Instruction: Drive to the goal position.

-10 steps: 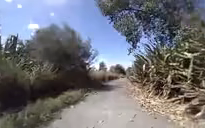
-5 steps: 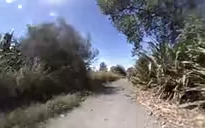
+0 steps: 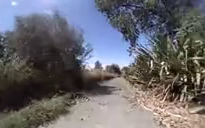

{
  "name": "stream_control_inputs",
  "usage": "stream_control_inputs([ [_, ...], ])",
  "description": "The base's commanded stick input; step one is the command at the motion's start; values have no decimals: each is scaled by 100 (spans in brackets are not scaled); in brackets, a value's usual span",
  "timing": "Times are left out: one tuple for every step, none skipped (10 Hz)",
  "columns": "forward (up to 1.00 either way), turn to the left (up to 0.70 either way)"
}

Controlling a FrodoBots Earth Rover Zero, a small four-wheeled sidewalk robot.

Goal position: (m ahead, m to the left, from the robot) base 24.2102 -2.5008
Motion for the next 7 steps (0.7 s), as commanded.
stream_control_inputs([
  [85, 0],
  [85, 0],
  [85, 0],
  [85, 0],
  [85, 0],
  [85, 0],
  [85, 0],
])
